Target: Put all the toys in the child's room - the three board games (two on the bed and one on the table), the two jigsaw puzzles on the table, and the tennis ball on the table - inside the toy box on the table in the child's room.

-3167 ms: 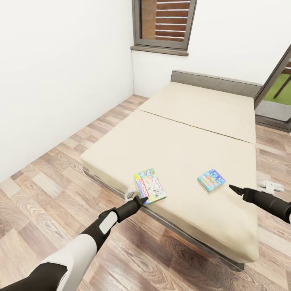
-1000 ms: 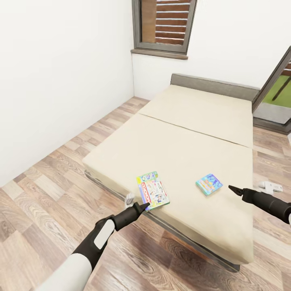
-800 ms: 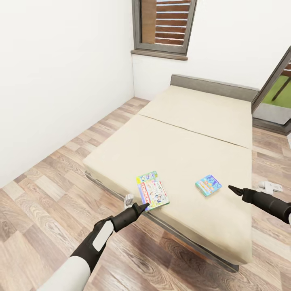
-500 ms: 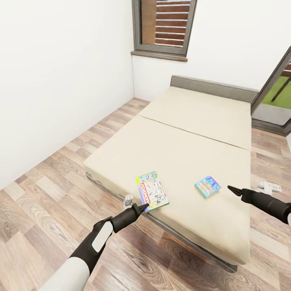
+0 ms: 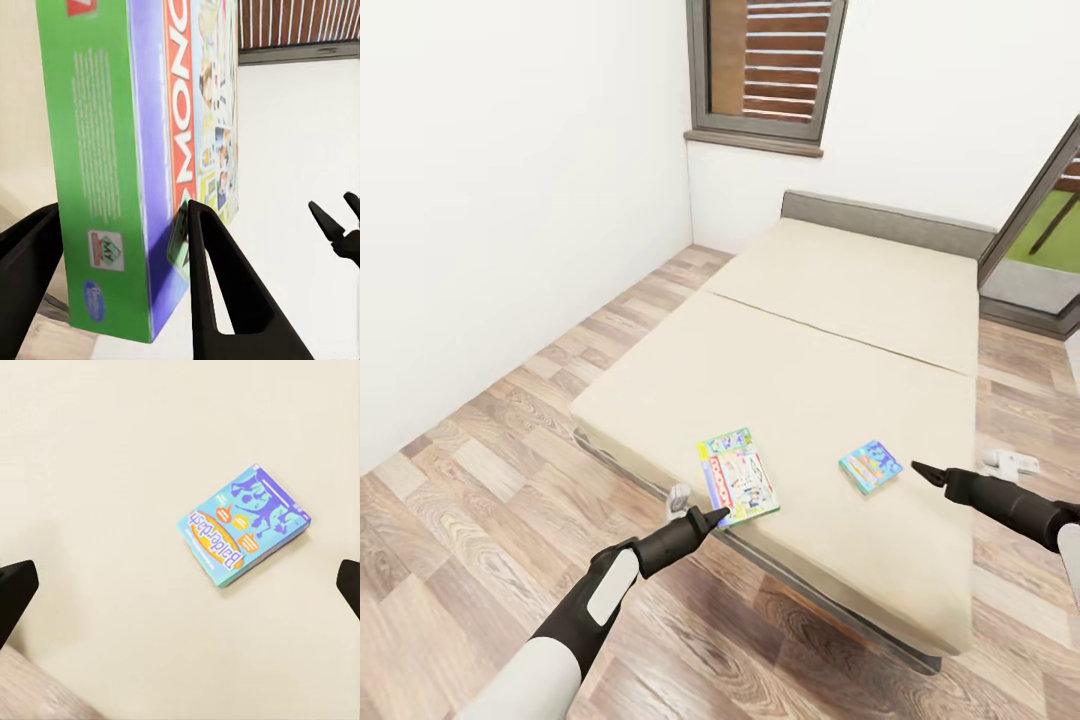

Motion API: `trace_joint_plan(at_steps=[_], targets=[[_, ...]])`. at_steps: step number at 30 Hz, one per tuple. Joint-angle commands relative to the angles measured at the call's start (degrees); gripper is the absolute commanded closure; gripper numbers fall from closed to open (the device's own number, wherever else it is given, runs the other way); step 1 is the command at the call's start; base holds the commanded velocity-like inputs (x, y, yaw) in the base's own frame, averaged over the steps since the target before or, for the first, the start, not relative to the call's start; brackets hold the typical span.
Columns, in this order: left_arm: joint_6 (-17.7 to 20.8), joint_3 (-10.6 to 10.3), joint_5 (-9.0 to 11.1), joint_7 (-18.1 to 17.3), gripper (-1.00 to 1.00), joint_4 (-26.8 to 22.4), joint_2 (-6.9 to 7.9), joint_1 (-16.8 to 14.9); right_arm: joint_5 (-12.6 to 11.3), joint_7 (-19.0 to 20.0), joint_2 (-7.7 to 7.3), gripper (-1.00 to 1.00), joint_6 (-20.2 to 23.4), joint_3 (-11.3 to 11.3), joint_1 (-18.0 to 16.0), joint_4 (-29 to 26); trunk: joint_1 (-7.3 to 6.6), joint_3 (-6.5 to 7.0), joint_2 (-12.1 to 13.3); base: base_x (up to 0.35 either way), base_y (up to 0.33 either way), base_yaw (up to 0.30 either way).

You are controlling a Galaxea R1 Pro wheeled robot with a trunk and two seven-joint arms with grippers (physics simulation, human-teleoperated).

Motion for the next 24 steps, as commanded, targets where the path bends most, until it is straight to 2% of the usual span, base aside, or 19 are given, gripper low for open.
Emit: trace_joint_plan(at_steps=[1, 24], targets=[[0.55, -0.06, 0.43, 0.08, 1.0, 0.0, 0.01, -0.02, 0.29, 0.42, 0.03, -1.0, 0.25, 0.06, -0.05, -0.02, -0.23, 0.15, 0.4, 0.0, 0.0, 0.0], [1.12, -0.12, 0.29, 0.16, 1.0, -0.03, 0.02, -0.01, 0.28, 0.38, 0.29, -1.0, 0.28, 1.02, -0.07, -0.02, -5.28, 5.83, 9.62, 0.0, 0.0, 0.0]])
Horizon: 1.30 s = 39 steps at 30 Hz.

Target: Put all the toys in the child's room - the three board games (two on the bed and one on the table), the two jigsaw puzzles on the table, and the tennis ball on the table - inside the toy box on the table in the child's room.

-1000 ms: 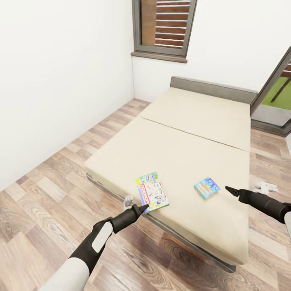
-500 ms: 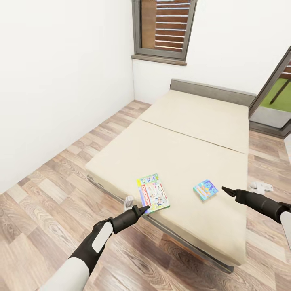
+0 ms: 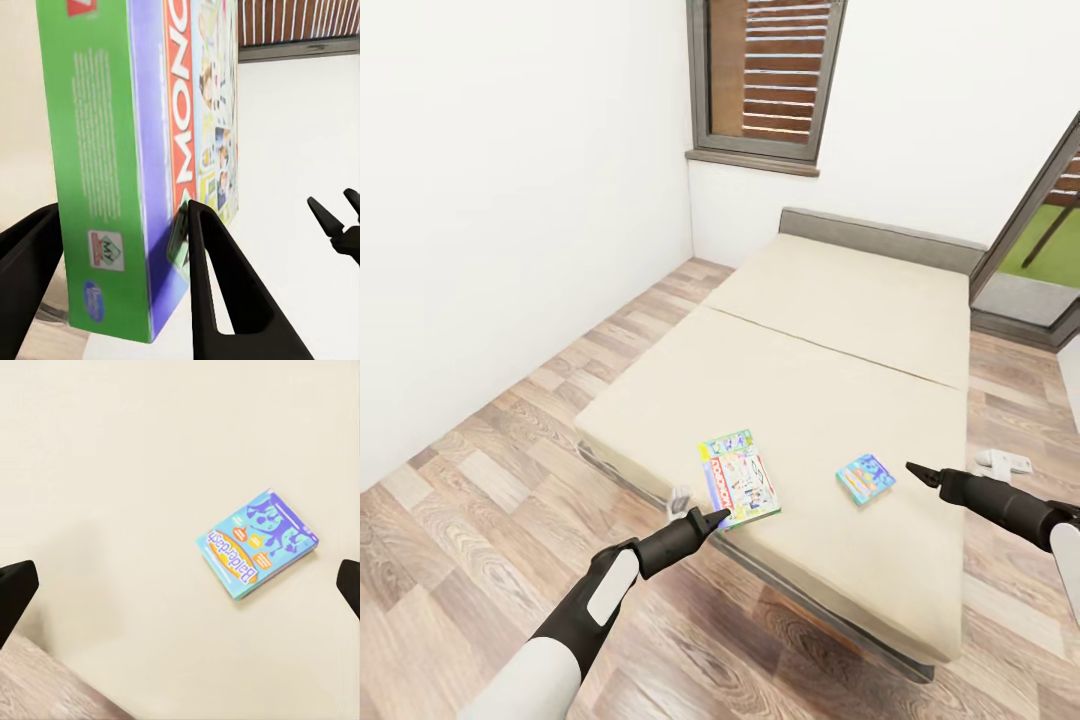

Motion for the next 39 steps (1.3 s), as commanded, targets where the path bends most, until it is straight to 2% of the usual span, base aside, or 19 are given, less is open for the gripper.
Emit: trace_joint_plan(at_steps=[1, 39], targets=[[0.39, -0.05, 0.39, 0.08, 1.0, -0.01, 0.01, -0.02, 0.3, 0.44, 0.01, -1.0, 0.26, 0.02, -0.04, -0.02, -0.23, 0.24, 0.39, 0.0, 0.0, -0.004], [0.14, 0.04, 0.13, 0.3, 1.0, 0.04, 0.1, 0.05, 0.37, 0.44, 0.03, -1.0, 0.14, 0.34, 0.04, -0.02, -8.57, 10.52, 15.63, 0.0, 0.0, -0.053]])
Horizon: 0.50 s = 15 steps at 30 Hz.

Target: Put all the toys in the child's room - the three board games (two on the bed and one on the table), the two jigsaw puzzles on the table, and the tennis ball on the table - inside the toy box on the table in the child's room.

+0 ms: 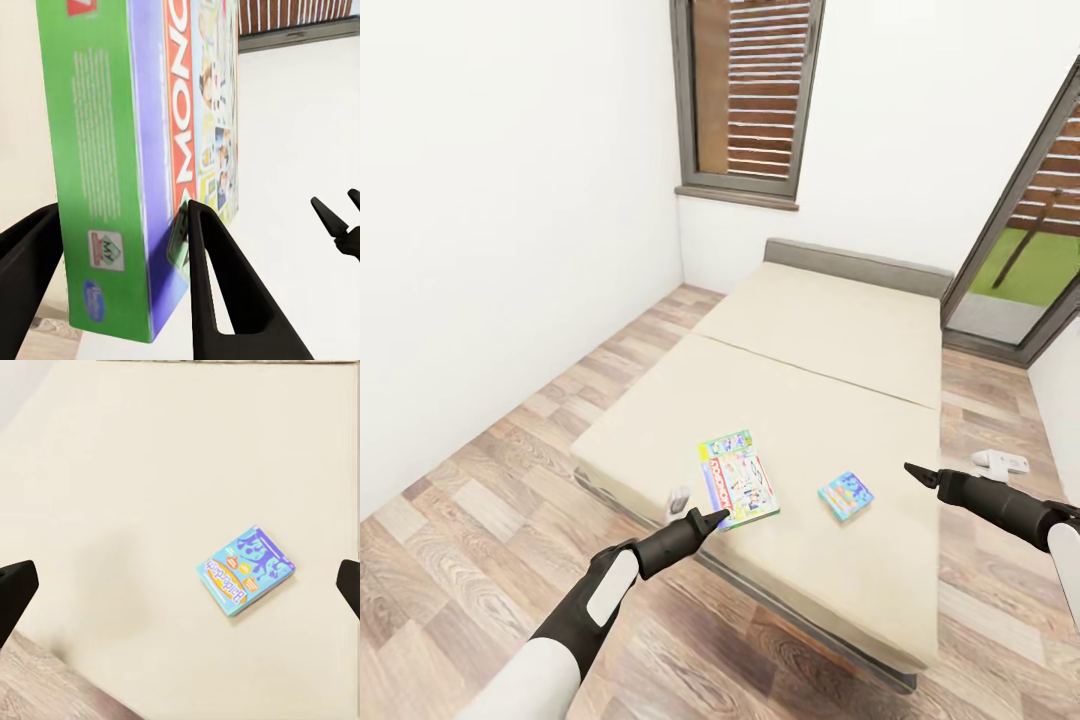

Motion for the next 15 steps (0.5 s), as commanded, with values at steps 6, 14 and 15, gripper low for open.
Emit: trace_joint_plan(at_steps=[6, 14, 15], targets=[[0.38, -0.05, 0.35, 0.12, 1.0, 0.0, 0.02, -0.02, 0.31, 0.43, 0.0, -1.0, 0.28, -0.09, -0.06, -0.02, -1.32, 1.59, 2.39, 0.0, 0.0, -0.07], [0.31, -0.05, 0.33, 0.13, 1.0, 0.0, 0.02, -0.01, 0.31, 0.43, 0.0, -1.0, 0.28, -0.09, -0.06, -0.02, -3.08, 3.75, 5.6, 0.0, 0.0, -0.071], [0.31, -0.05, 0.33, 0.13, 1.0, 0.0, 0.02, -0.01, 0.31, 0.43, 0.0, -1.0, 0.28, -0.09, -0.06, -0.02, -3.3, 4.02, 6.0, 0.0, 0.0, -0.071]])
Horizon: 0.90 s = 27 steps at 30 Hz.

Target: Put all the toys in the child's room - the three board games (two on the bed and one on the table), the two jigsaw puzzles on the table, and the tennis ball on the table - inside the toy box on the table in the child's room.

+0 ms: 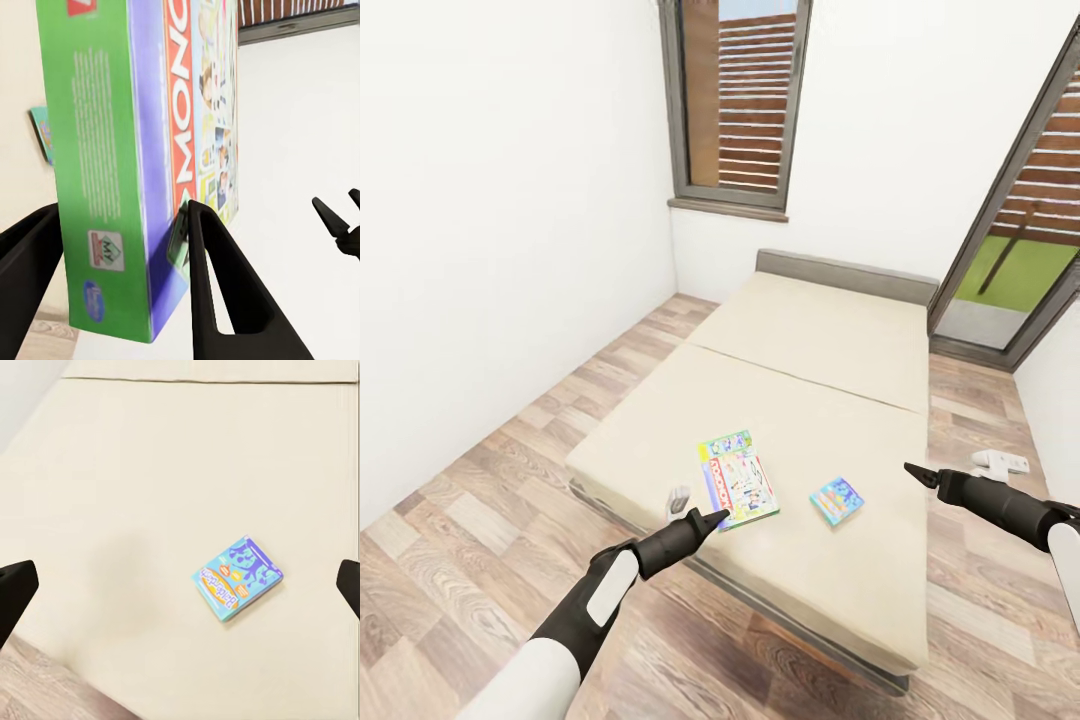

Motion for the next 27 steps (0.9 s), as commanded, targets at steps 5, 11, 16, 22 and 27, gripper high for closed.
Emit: trace_joint_plan(at_steps=[5, 11, 16, 22, 27], targets=[[0.4, -0.05, 0.41, 0.08, 1.0, 0.0, 0.01, -0.02, 0.3, 0.43, 0.0, -1.0, 0.28, -0.08, -0.06, -0.03, -1.1, 1.31, 1.98, 0.0, 0.0, -0.071], [0.39, -0.03, 0.41, 0.1, 1.0, 0.0, 0.01, -0.02, 0.3, 0.43, 0.0, -1.0, 0.28, -0.08, -0.05, -0.03, -2.42, 2.93, 4.39, 0.0, 0.0, -0.071], [0.39, 0.01, 0.41, 0.15, 1.0, 0.0, 0.01, -0.02, 0.27, 0.43, -0.05, -1.0, 0.35, -0.08, -0.04, -0.03, -3.51, 4.25, 6.39, 0.0, 0.0, -0.055], [0.39, 0.03, 0.41, 0.16, 1.0, 0.0, 0.03, -0.02, 0.24, 0.47, -0.14, -1.0, 0.38, -0.01, -0.04, -0.03, -4.83, 5.56, 8.8, 0.0, 0.0, -0.022], [0.39, 0.04, 0.41, 0.17, 1.0, 0.06, 0.02, -0.02, 0.23, 0.5, -0.22, -1.0, 0.4, 0.1, -0.04, -0.03, -5.93, 6.52, 10.81, 0.0, 0.0, -0.008]])
